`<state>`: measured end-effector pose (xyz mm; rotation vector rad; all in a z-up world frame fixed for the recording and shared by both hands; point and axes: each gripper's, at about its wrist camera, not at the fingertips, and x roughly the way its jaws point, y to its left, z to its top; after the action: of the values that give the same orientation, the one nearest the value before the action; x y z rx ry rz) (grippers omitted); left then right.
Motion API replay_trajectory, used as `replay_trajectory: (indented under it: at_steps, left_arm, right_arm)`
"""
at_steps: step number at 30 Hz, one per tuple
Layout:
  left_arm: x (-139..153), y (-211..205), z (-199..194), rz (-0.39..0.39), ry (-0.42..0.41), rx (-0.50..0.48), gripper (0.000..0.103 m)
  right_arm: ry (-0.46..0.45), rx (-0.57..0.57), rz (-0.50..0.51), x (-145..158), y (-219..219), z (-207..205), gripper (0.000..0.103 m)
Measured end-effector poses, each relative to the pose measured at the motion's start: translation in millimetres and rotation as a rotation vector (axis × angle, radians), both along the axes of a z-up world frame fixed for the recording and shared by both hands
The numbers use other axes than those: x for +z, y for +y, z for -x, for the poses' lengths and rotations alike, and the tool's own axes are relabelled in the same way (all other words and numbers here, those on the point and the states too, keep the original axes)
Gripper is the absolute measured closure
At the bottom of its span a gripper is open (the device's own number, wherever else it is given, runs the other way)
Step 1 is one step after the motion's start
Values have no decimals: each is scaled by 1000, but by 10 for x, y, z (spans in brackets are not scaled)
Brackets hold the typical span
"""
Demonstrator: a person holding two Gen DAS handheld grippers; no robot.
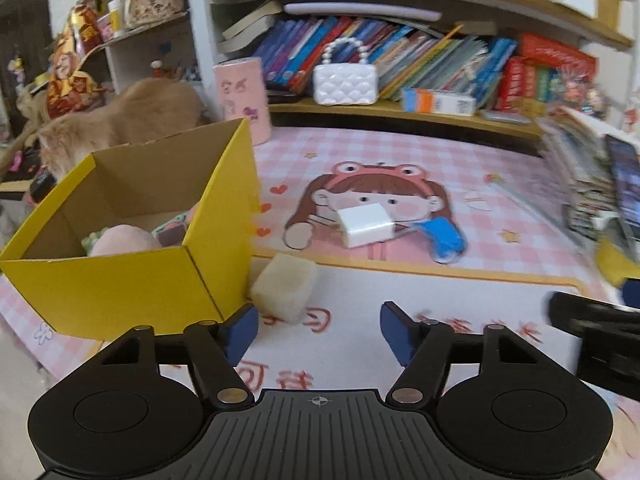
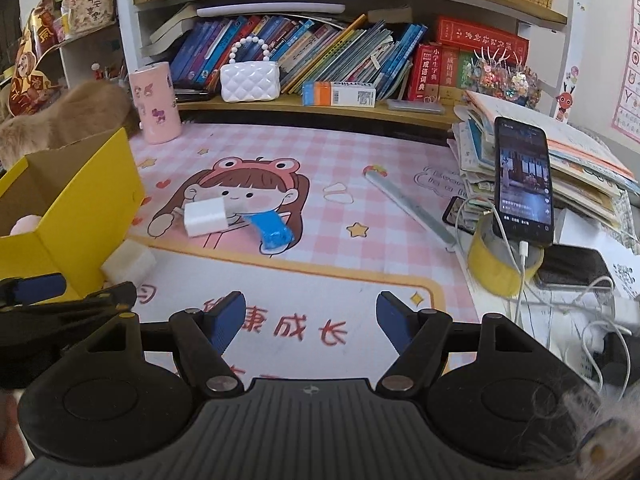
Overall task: Organize objects
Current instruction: 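Move both grippers back toward the white charger and white cube, then grasp the white foam cube with the left gripper while the right gripper grasps the blue clip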
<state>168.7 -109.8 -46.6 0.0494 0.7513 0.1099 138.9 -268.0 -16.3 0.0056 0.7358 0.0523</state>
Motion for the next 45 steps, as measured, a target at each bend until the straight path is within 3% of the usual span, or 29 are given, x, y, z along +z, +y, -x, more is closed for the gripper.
replay_trajectory:
  at_steps: [2,7,10,12,16,19,21,23,28,34,40,45]
  left_arm:
    - [-65,-45,-145,-19,20,31,50]
    - [-224,-195,-431,-116,18,144,51]
    - [-325,-150,-584,-119,44,211,51]
    - [-372,-122,-668,-127,57,240,50]
    - [-456,-109,-801,-170,81,274,39]
    - [-549,-113,-880,-175,133,283,38]
    - [-553,-100,-857,-156,120,289,42]
    - [-545,-68,-840,-140,112,295,53]
    - [-422,95,-726,7,104,285,66]
    - [-210,146,-419,158,115,178,67]
    - [-18,167,-83,185,110,59,67]
    - [88,234,91,209,110,61,67]
  right_arm:
    - [5,8,2,-9,-19,-53,33]
    - [15,42,18,-39,-48,-163,33]
    - [15,56,26,-49,-85,-220,33]
    - [19,57,26,-55,-119,-260,33]
    - [33,56,23,-86,-184,-334,33]
    - [43,58,21,-118,-218,-381,33]
    - [45,58,20,-137,-240,-418,33]
    - [46,58,17,-150,-252,-448,33]
    - [52,76,16,-226,-244,-545,33]
    - [36,146,28,-394,-163,-747,30]
    - [20,220,60,-587,-34,-1058,30]
    - [-8,334,83,-684,172,-1301,32]
